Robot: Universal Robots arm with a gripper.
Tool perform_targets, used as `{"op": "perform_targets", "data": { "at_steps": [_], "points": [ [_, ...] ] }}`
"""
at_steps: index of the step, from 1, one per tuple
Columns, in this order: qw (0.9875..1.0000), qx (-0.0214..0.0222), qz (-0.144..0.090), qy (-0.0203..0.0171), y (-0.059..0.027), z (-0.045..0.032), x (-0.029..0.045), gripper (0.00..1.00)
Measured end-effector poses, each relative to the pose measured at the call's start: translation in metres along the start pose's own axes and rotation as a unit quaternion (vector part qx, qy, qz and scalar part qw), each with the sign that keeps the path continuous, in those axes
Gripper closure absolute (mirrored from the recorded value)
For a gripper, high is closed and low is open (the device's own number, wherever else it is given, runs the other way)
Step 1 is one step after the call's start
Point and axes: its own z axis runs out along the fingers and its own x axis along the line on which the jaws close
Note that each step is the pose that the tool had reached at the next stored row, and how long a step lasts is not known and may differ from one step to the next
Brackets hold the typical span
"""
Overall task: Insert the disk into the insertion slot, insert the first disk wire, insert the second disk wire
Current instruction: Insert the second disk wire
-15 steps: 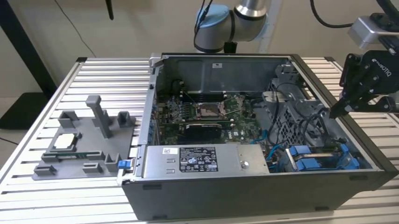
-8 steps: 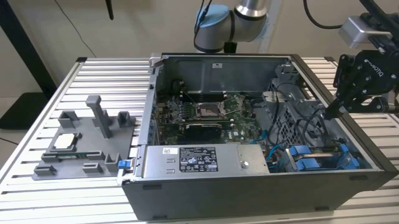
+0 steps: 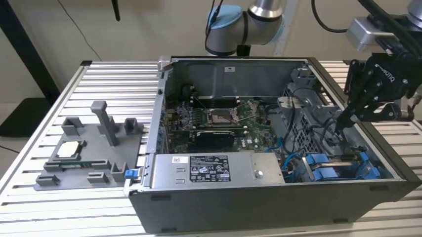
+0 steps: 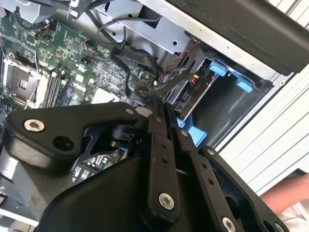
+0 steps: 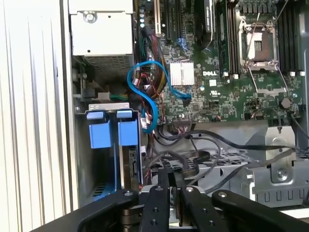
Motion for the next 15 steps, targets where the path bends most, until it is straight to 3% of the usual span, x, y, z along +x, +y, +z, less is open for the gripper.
{"op": "perform_targets", "data": {
  "at_steps": [2, 4, 6, 9, 11, 13, 15],
  "points": [
    [1.0, 0.0004, 0.0, 0.0046, 0.0029, 0.0002, 0.0002, 1.0],
    [0.9999, 0.001, 0.001, 0.0122, 0.005, 0.0004, 0.0004, 1.0],
    [0.9997, 0.0019, 0.002, 0.0236, 0.0073, 0.0005, 0.0006, 1.0],
    [0.999, 0.0037, 0.003, 0.0451, 0.0102, 0.001, 0.0009, 1.0],
    [0.9985, 0.0044, 0.004, 0.0545, 0.0114, 0.002, 0.001, 1.0],
    [0.9983, 0.0058, 0.004, 0.058, 0.013, 0.0041, 0.0013, 1.0],
    [0.9982, 0.0117, 0.004, 0.0579, 0.0152, 0.0061, 0.0016, 1.0]
  ]
}}
